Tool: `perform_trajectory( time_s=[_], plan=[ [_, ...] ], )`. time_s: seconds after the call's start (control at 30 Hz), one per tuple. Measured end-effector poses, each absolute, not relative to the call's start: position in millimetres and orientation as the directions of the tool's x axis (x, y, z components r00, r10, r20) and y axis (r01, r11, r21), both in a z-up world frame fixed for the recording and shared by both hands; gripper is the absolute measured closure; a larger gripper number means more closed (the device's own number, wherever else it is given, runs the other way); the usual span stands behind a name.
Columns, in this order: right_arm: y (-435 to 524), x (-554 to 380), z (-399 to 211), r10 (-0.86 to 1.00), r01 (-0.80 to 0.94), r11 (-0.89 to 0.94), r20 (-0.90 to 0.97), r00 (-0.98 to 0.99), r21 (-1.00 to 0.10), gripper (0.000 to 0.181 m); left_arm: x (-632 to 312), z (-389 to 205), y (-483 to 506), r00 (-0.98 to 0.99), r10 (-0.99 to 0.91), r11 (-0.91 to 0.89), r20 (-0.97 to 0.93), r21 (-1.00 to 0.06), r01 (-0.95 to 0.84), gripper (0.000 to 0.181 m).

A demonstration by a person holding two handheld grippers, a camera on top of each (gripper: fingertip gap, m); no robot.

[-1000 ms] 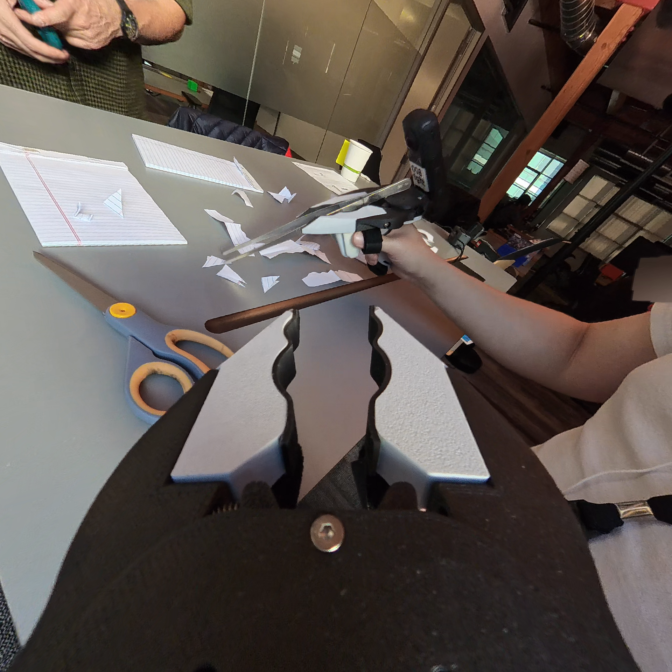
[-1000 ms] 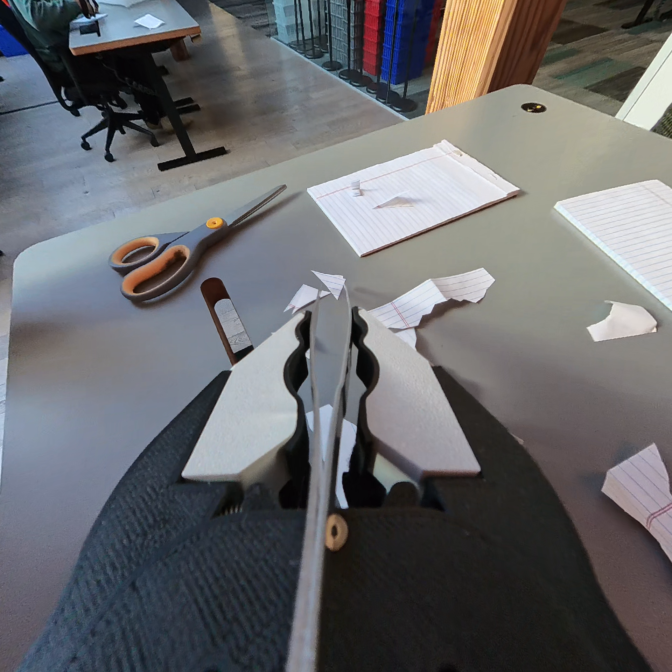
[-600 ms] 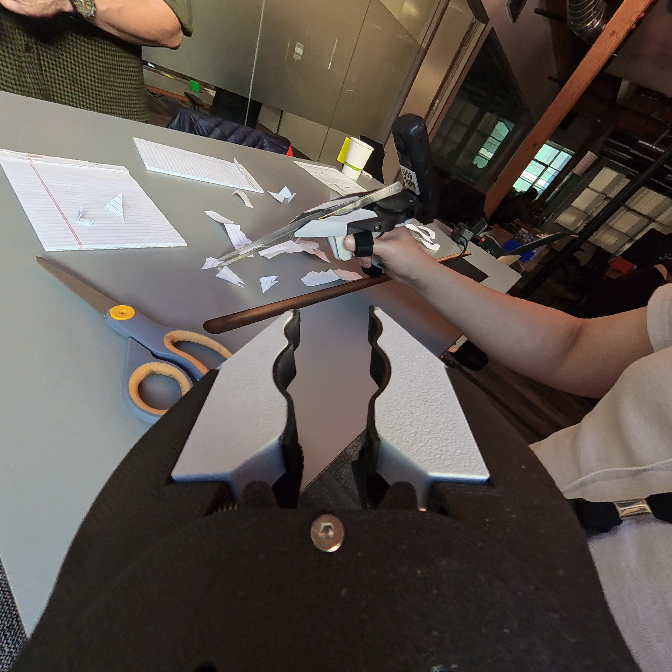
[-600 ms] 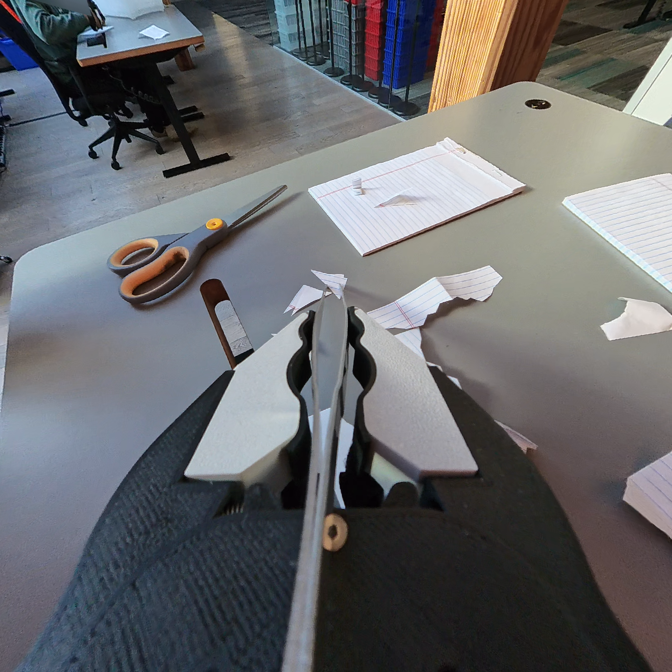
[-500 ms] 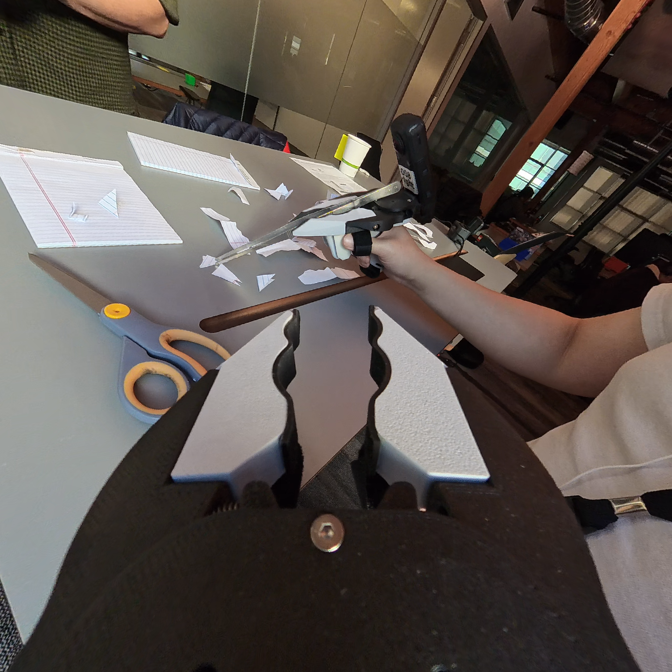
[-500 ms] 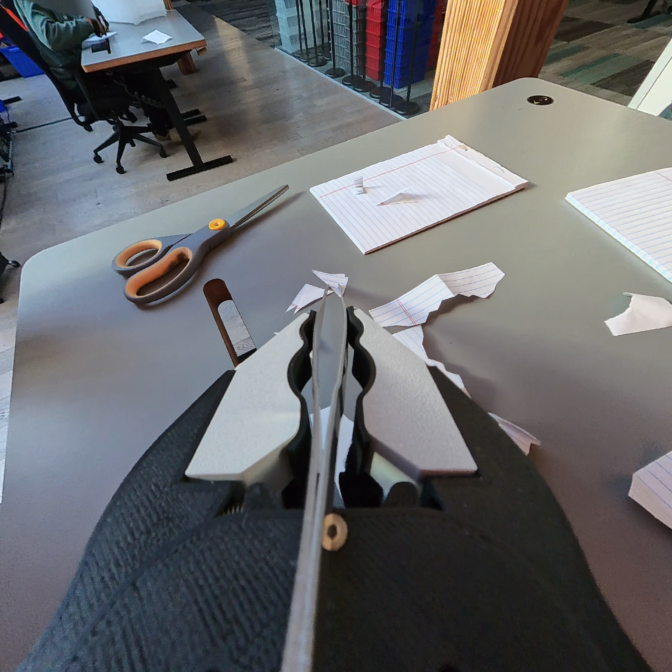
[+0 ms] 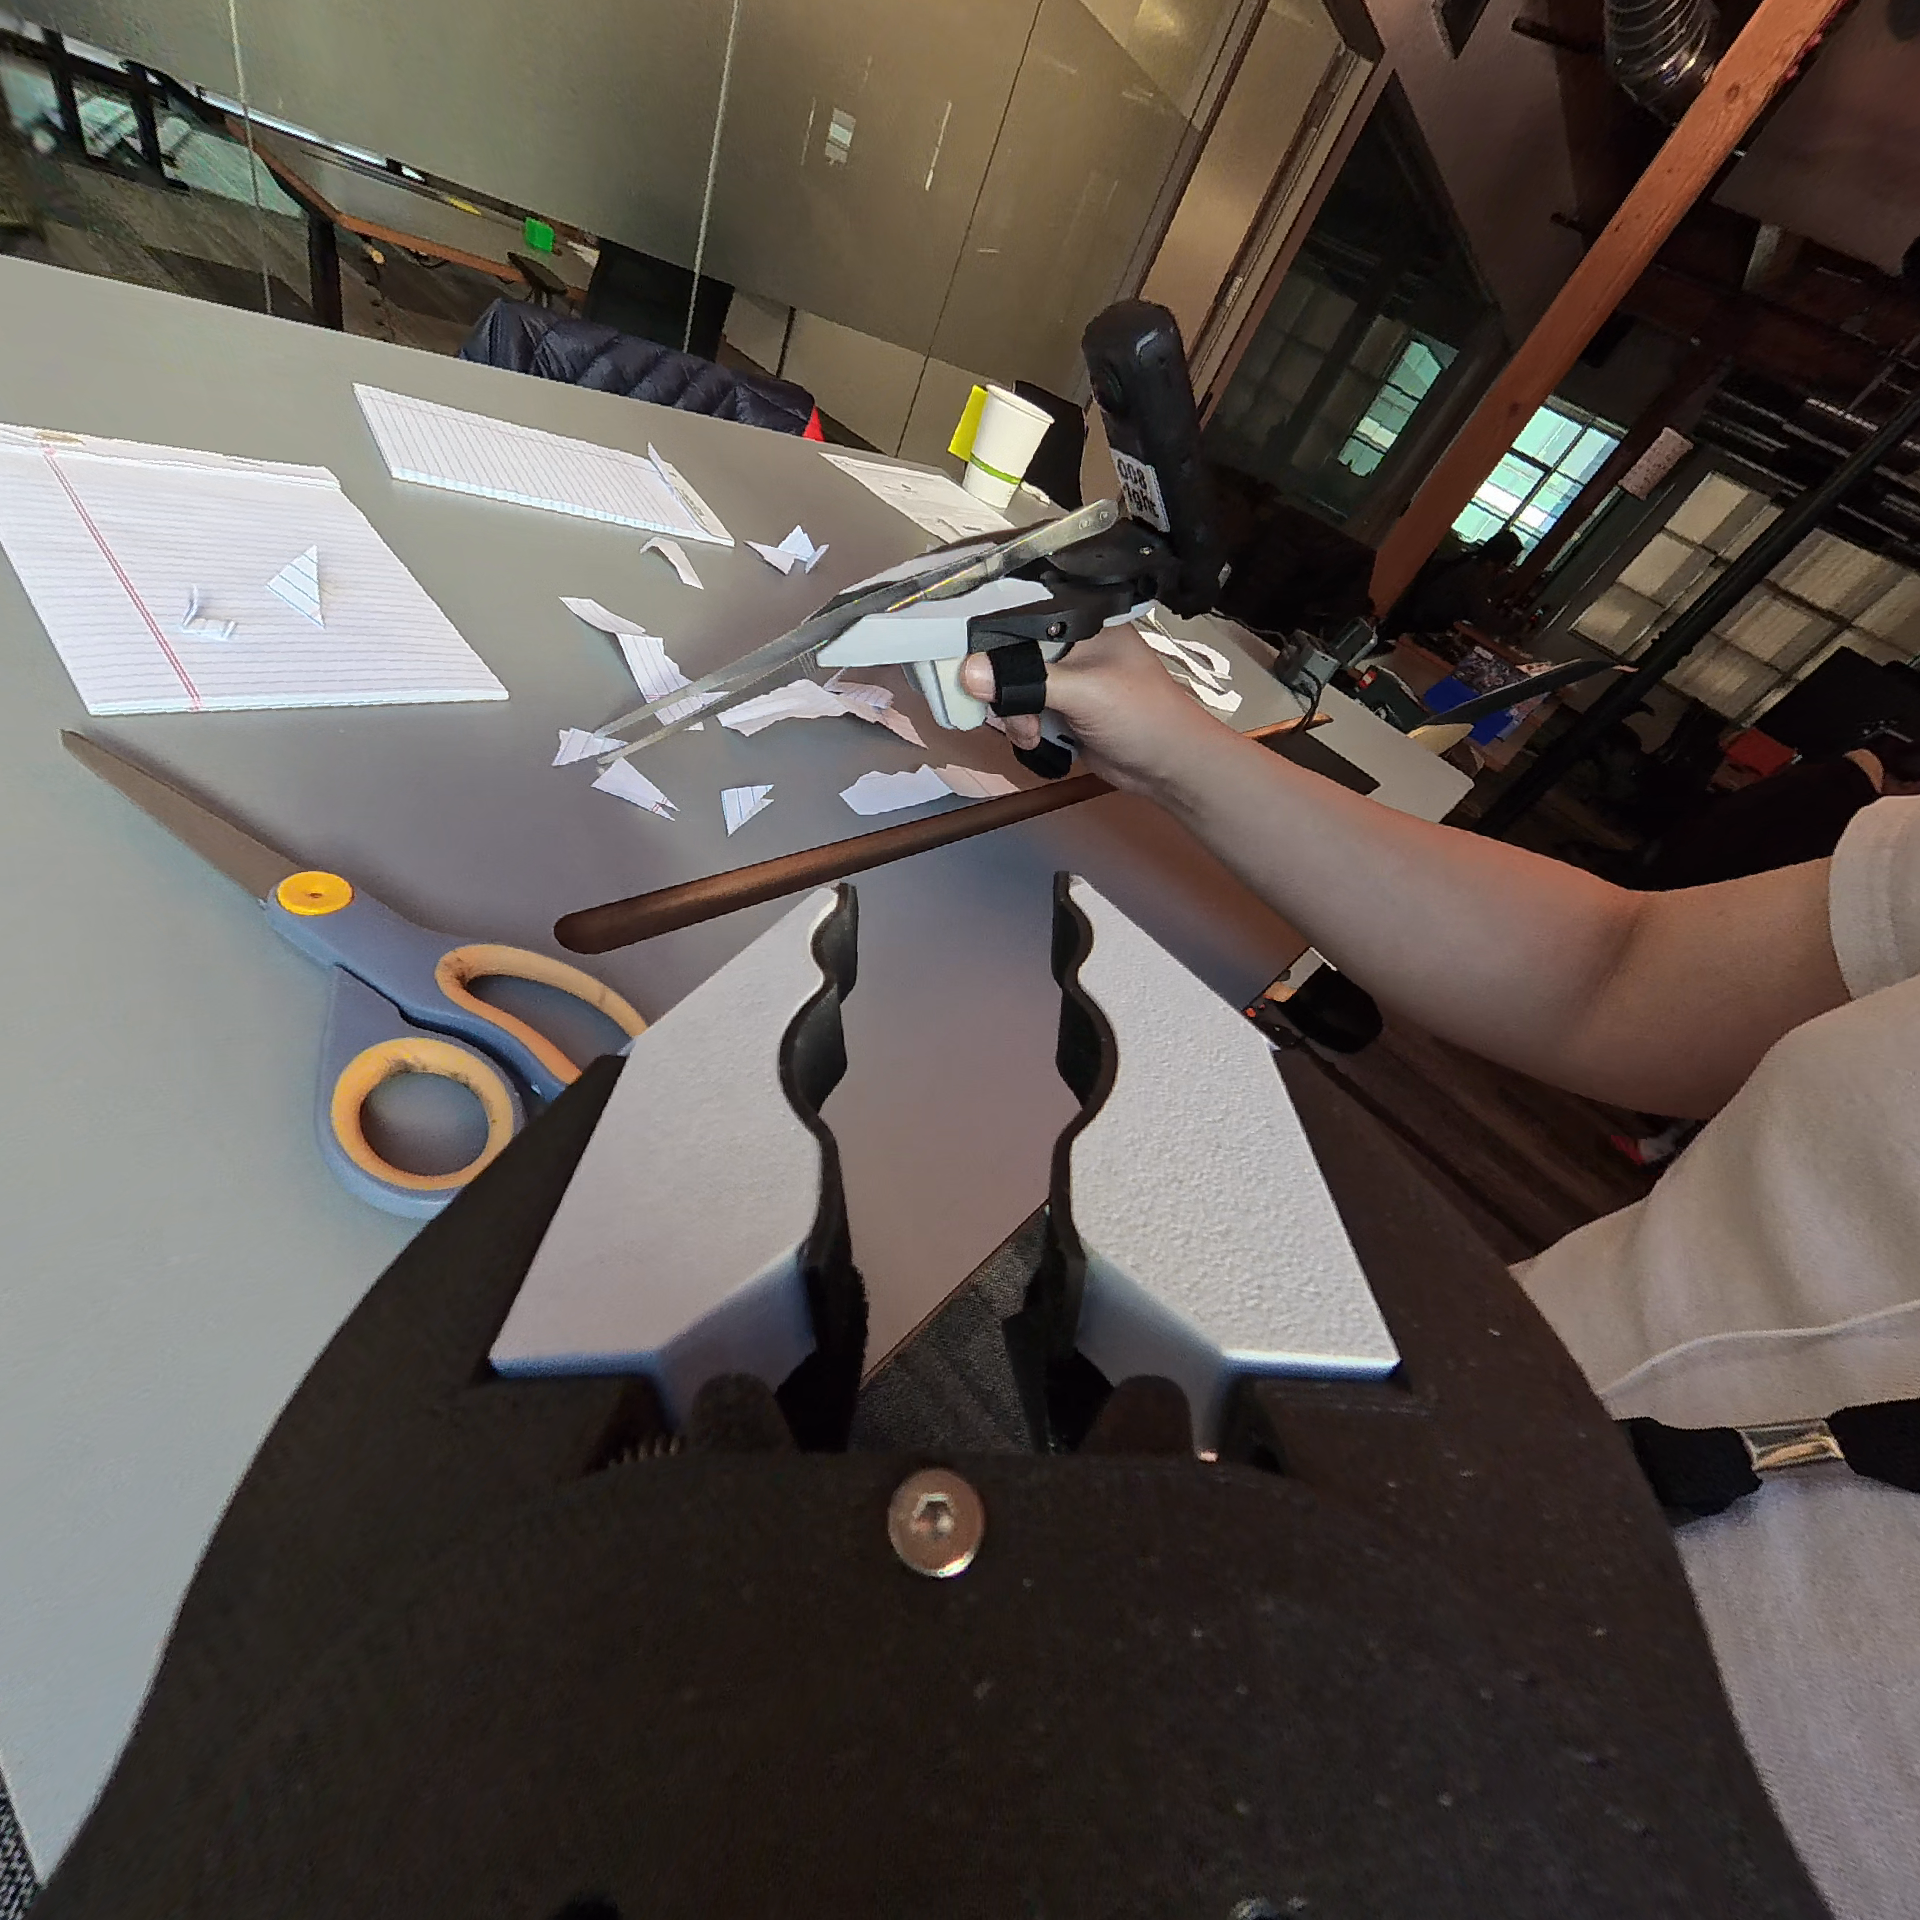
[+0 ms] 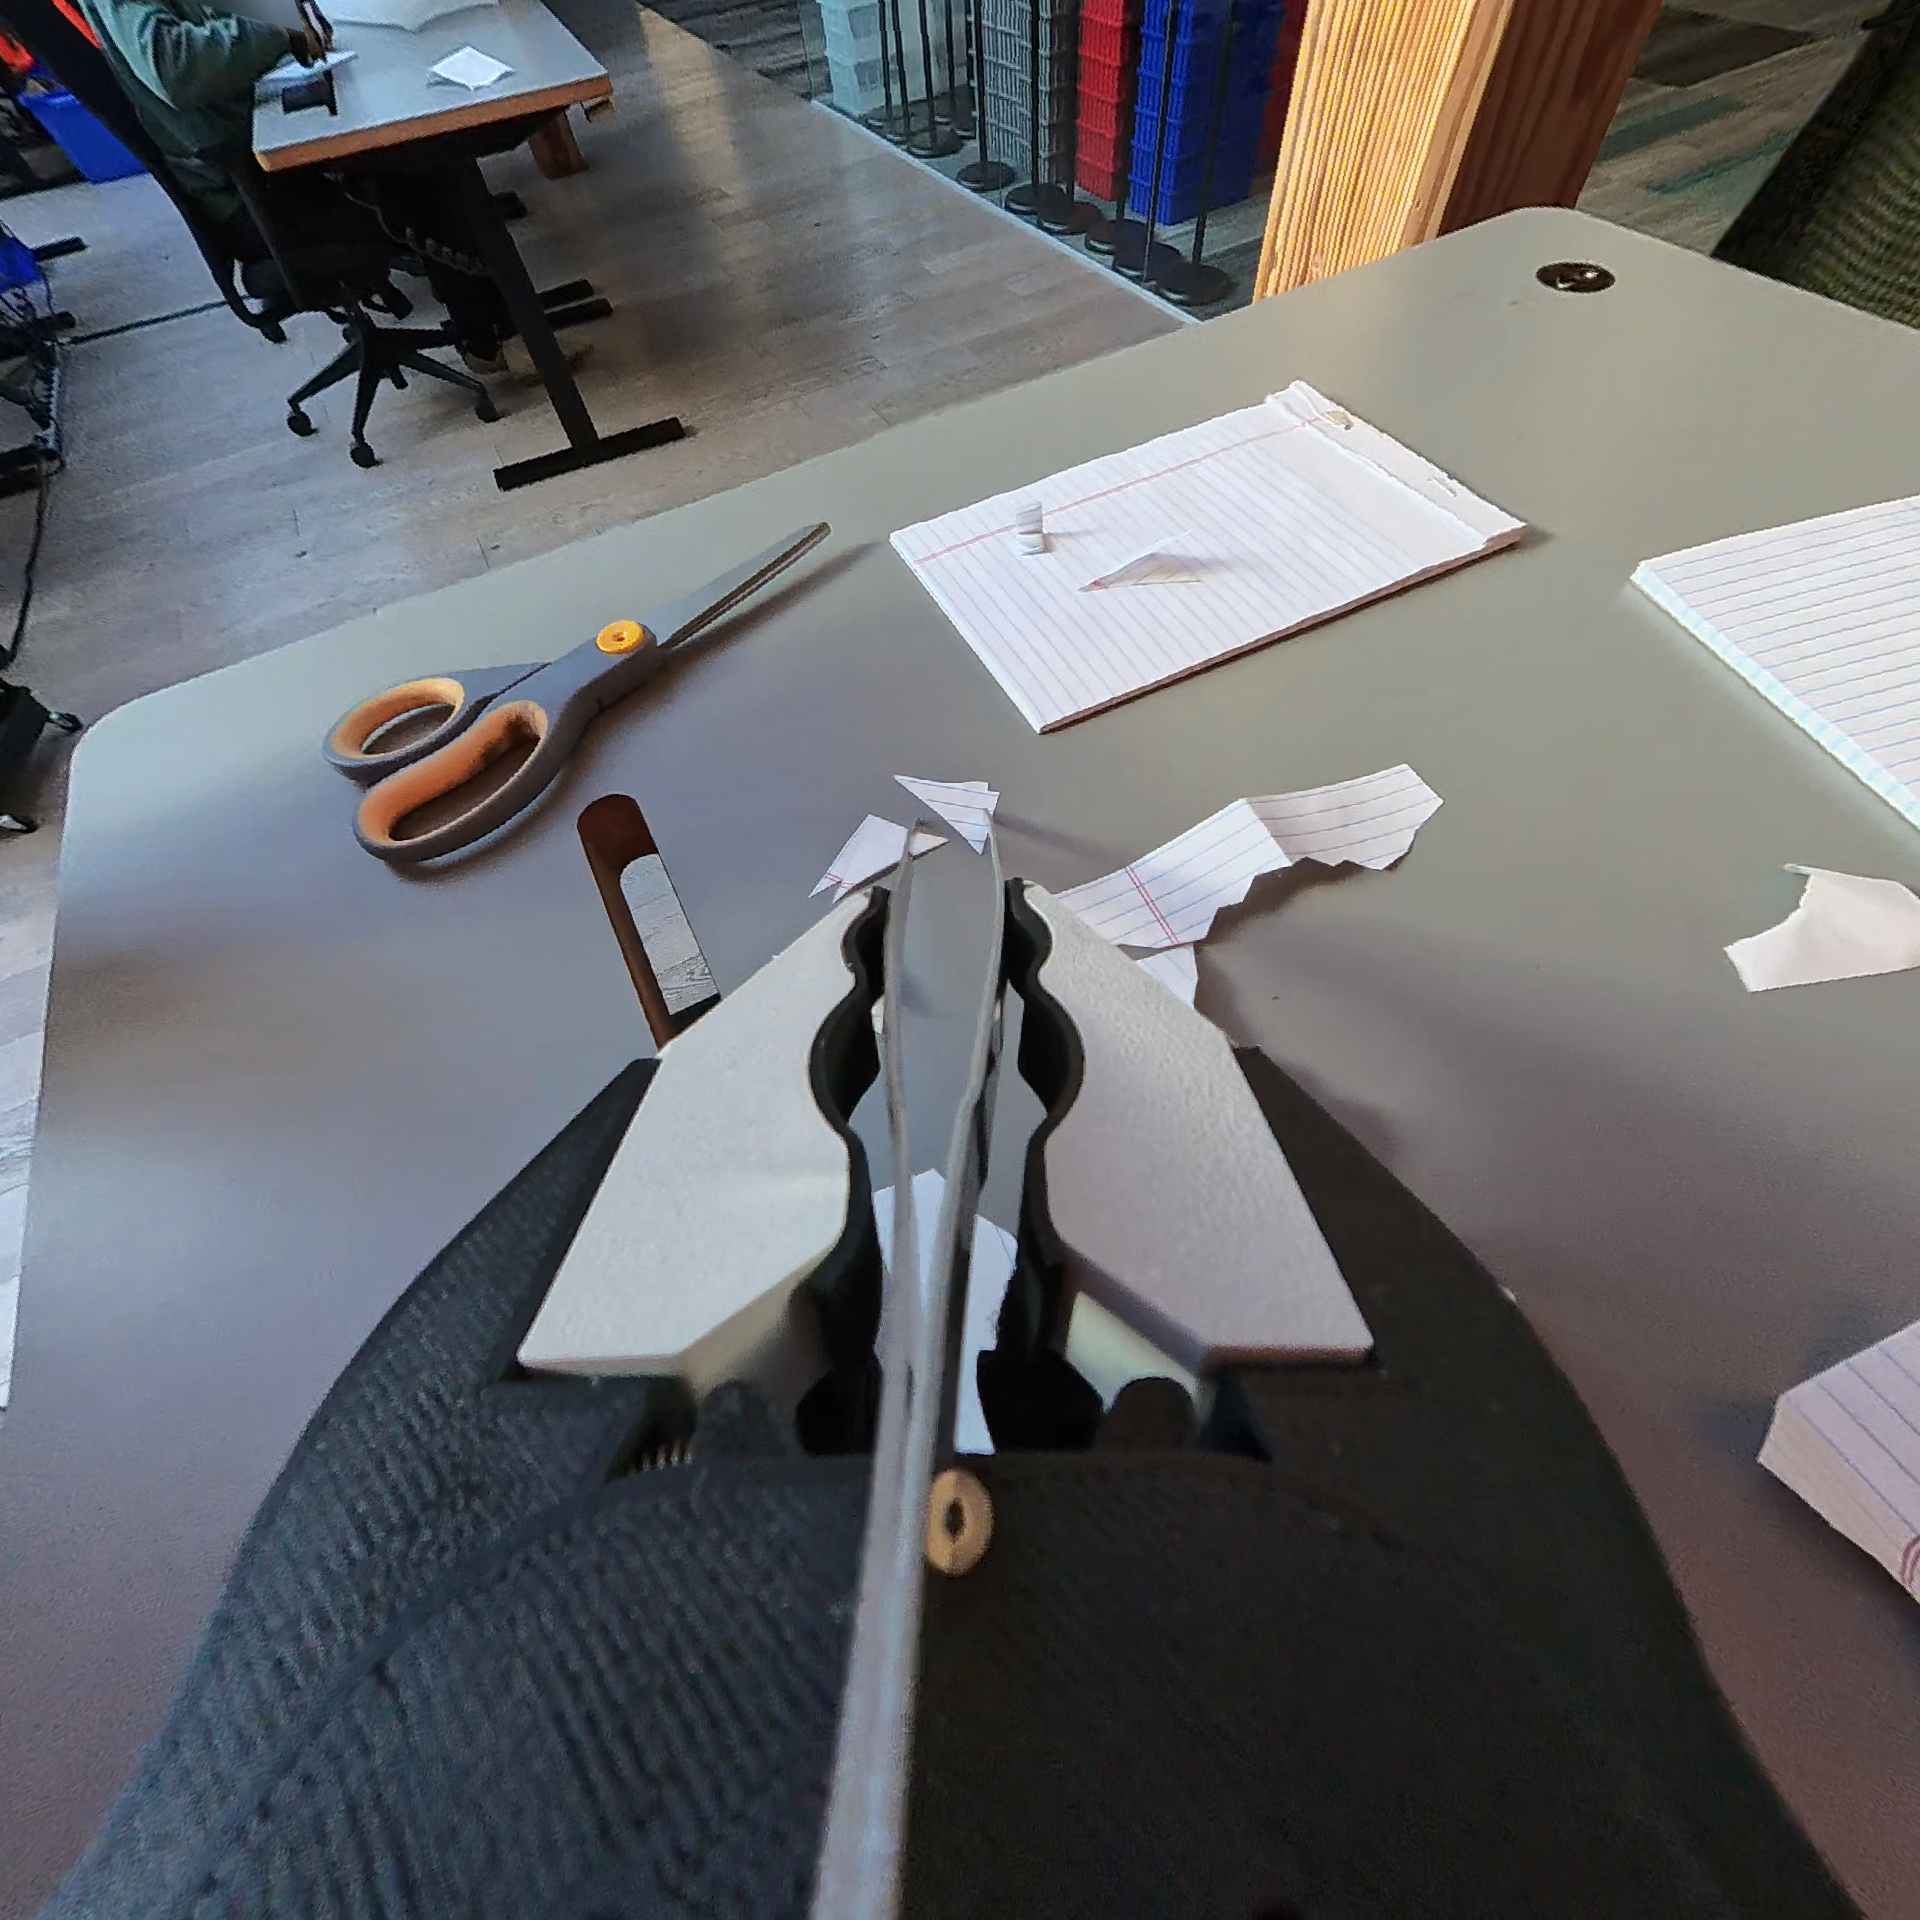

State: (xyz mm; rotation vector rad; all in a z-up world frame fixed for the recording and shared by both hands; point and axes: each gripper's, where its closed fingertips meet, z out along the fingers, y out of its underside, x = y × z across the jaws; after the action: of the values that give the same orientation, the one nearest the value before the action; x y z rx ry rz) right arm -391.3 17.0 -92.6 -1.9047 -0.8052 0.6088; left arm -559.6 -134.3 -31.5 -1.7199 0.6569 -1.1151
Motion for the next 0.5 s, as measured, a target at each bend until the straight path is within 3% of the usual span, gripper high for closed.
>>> perform_trajectory(
  time_s=[0.5],
  plan=[
    [22.4,-387.7,-97.3,0.735,0.257,-0.339,-0.085,0.673,-0.905,0.165,-563.6,-32.9,-135.9,0.445,-0.805,-0.412,0.394,-0.909,0.059,0.146]
  ],
)
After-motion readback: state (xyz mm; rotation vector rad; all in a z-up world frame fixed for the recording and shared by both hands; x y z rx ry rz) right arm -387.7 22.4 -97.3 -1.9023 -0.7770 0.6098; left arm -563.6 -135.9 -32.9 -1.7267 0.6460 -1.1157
